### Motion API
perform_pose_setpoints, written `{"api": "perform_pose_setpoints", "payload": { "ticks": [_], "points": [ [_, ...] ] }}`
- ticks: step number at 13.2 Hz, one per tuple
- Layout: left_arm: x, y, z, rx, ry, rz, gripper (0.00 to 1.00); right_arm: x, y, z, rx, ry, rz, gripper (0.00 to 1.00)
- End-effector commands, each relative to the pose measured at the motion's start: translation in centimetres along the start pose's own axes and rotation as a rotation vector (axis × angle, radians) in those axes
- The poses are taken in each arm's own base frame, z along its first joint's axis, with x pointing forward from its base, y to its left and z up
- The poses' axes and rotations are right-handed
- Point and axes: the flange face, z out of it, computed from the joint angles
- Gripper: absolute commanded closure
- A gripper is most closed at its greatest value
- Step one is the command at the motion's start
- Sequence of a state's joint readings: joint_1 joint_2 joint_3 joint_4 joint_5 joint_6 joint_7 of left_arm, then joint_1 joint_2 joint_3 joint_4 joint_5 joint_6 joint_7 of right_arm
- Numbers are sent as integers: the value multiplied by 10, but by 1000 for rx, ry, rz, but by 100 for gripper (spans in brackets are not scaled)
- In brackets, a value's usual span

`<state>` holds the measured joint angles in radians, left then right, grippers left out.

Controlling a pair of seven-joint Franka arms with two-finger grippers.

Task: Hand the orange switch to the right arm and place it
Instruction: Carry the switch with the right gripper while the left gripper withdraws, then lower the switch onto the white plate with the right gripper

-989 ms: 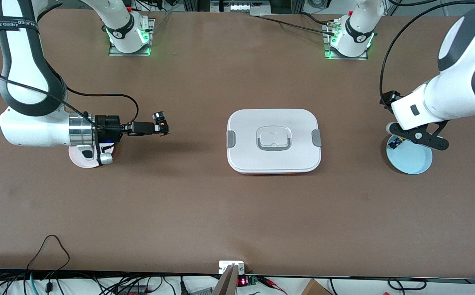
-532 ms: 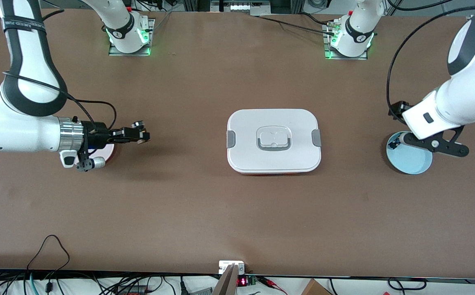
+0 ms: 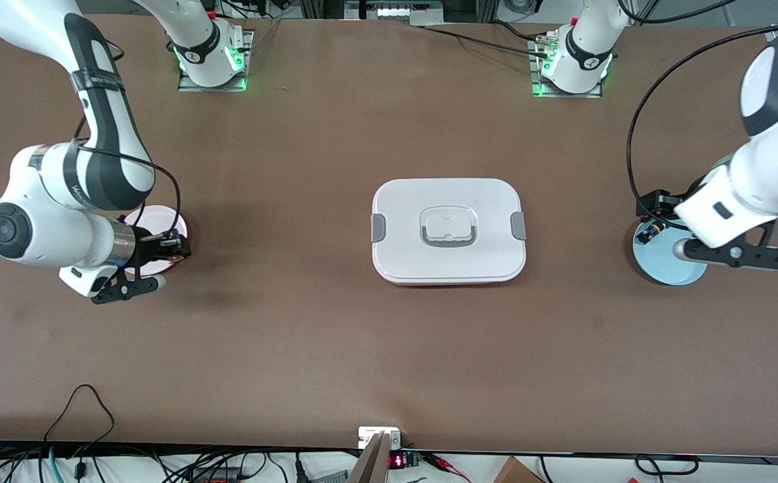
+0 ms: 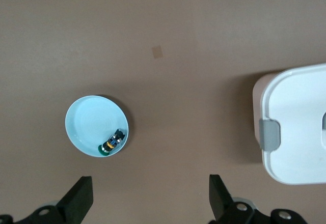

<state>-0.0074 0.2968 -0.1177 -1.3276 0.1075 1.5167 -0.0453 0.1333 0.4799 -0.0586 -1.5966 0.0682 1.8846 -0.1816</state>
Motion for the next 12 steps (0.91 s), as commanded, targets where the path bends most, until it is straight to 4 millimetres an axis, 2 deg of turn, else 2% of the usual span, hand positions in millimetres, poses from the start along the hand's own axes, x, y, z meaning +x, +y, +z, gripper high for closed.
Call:
{"api": "perform_pose_setpoints", "payload": {
  "ticks": [1, 3, 5, 7, 8, 9, 10, 12],
  "points": [
    [-40, -18, 0, -12, 101, -51, 0, -10, 35, 6, -46, -6, 6, 100],
    [-50, -18, -6, -9, 114, -51, 0, -26, 57, 4, -49, -16, 34, 100],
    [-43, -26, 0, 55, 157, -36, 0, -49, 64, 0, -40, -23, 47, 100],
    [-57, -23, -1, 54, 160, -42, 0, -72, 64, 5, -47, -22, 48, 100],
    [-61, -25, 0, 54, 157, -45, 0, -83, 66, 15, -72, 4, 42, 100],
    [-69, -41, 4, 37, 149, -74, 0, -96, 74, 42, -93, 71, 49, 100],
    [-75, -49, 6, 26, 152, -94, 0, -101, 73, 61, -99, 107, 45, 100],
    [-78, -46, 9, 23, 172, -97, 0, -108, 73, 92, -109, 165, 44, 100]
  ]
}}
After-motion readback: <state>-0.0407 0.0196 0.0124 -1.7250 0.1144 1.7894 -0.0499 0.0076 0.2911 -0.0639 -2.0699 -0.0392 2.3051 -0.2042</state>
